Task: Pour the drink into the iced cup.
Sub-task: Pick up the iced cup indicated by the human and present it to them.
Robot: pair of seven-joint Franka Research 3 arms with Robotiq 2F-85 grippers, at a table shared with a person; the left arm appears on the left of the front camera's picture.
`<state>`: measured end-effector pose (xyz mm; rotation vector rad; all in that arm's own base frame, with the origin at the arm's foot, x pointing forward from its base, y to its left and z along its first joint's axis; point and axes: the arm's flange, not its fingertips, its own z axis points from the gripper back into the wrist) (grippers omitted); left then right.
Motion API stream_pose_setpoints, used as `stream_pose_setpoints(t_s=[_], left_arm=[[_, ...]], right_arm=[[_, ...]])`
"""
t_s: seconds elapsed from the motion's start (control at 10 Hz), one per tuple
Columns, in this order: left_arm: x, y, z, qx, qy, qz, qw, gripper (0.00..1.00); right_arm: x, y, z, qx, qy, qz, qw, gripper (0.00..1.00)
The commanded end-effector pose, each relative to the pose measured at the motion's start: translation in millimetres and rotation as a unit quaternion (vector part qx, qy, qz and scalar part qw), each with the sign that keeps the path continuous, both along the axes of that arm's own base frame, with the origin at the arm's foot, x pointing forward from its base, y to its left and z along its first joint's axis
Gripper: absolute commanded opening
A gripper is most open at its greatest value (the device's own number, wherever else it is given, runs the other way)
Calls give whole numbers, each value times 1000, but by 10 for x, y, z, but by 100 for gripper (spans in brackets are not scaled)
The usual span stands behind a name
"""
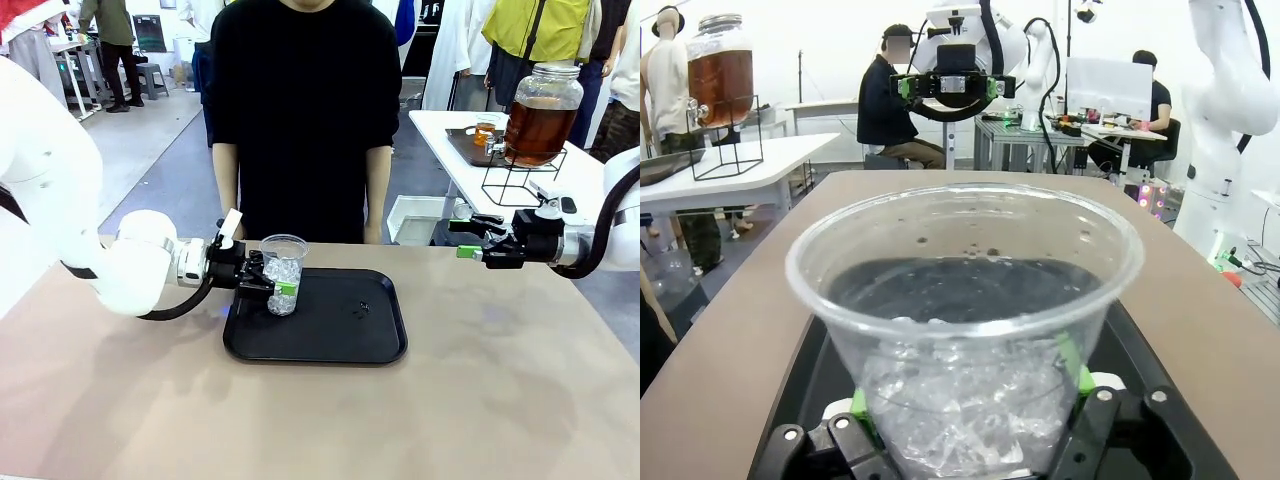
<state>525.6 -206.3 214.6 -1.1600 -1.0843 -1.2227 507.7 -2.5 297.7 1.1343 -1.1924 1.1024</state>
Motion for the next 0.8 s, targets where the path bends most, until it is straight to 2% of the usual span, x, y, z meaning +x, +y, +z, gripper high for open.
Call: stream_pose_setpoints(t_s=[0.0,0.3,0.7], left_arm=[[16,-30,9,-10,-1,9,1000,80],[12,-6,88,-25,-5,16,1000,80],[127,-290,721,-32,-25,11,999,80]], right_arm=[[11,-2,25,-2,-2,-2,1000,100],[11,-2,25,-2,-2,-2,1000,100],[11,-2,25,-2,-2,-2,1000,100]])
